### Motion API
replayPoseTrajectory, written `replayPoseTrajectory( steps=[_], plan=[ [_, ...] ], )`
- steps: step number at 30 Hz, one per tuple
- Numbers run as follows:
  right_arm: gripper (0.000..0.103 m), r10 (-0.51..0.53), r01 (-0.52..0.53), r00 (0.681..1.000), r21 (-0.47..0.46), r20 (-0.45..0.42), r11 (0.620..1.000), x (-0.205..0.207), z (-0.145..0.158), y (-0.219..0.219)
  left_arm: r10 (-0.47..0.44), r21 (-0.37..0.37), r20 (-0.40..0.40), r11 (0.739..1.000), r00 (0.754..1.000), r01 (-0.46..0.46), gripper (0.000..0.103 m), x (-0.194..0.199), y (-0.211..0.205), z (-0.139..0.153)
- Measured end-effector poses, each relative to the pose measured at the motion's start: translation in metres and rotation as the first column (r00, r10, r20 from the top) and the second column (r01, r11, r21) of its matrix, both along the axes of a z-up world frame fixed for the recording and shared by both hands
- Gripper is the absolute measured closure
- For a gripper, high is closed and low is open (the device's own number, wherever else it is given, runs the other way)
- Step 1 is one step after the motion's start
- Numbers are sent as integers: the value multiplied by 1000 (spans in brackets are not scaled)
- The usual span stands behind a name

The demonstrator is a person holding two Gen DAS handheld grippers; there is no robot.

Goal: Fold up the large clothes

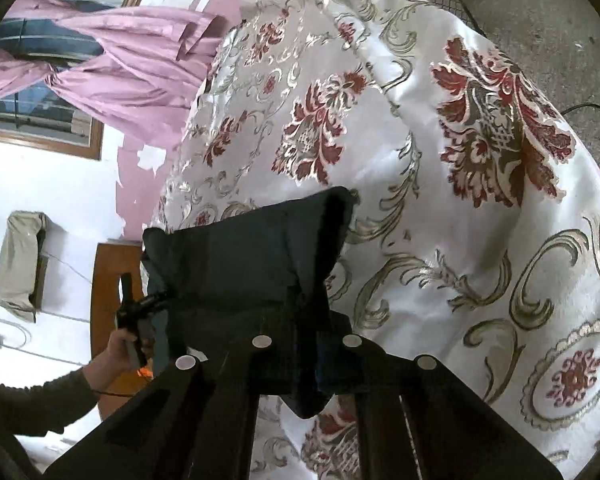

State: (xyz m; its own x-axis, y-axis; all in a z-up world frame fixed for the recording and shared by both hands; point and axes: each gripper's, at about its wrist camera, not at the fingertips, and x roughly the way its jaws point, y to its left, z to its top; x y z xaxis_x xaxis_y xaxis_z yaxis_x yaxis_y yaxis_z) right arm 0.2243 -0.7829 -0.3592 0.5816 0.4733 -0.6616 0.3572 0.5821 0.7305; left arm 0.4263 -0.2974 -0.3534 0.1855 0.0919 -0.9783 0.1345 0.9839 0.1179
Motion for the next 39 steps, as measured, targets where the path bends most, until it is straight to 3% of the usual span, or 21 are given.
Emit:
replayPoseTrajectory(
  steps=[4, 7, 12, 14, 18, 23, 27, 30, 31, 33, 36, 39],
  plan=[
    [98, -6, 6, 1000, -4, -2, 1000, -1, 16, -1, 12, -39, -13, 999, 1000, -13, 0, 6, 5, -2],
    [98, -21, 19, 995, 14, 100, 1000, -15, 48, 1, 4, -53, -27, 999, 1000, -5, 0, 12, 12, -4],
    [98, 10, -19, 960, 30, 280, 999, -24, 138, 28, -21, -43, -11, 999, 1000, 20, 0, 14, 13, -10],
    [98, 43, -59, 941, 38, 336, 998, -11, 182, 55, -30, -49, -1, 998, 1000, 30, 0, 14, 17, -10],
    [97, 103, -152, 900, 83, 423, 985, 11, 235, 106, -41, -81, 2, 996, 999, 41, 0, 8, 34, -3],
    [97, 229, -298, 832, 60, 505, 953, 56, 306, 188, -3, -135, 21, 991, 1000, 6, 0, -5, 100, 20],
    [97, 371, -433, 777, 4, 509, 901, 105, 341, 279, 79, -255, 30, 965, 996, -69, 0, -35, 194, 46],
    [97, 462, -514, 746, -26, 479, 857, 141, 341, 350, 126, -290, 38, 951, 991, -110, 0, -79, 257, 69],
    [97, 489, -535, 742, -34, 459, 844, 153, 338, 373, 140, -296, 33, 947, 990, -124, 0, -92, 269, 74],
    [97, 538, -563, 743, -62, 397, 824, 175, 323, 421, 198, -307, 31, 935, 980, -179, 0, -126, 332, 82],
    [97, 603, -598, 749, -111, 275, 793, 210, 275, 491, 272, -293, 17, 921, 962, -256, 0, -180, 406, 91],
    [97, 662, -641, 732, -169, 158, 749, 241, 224, 577, 325, -253, -6, 915, 946, -315, 0, -215, 461, 89]
  ],
)
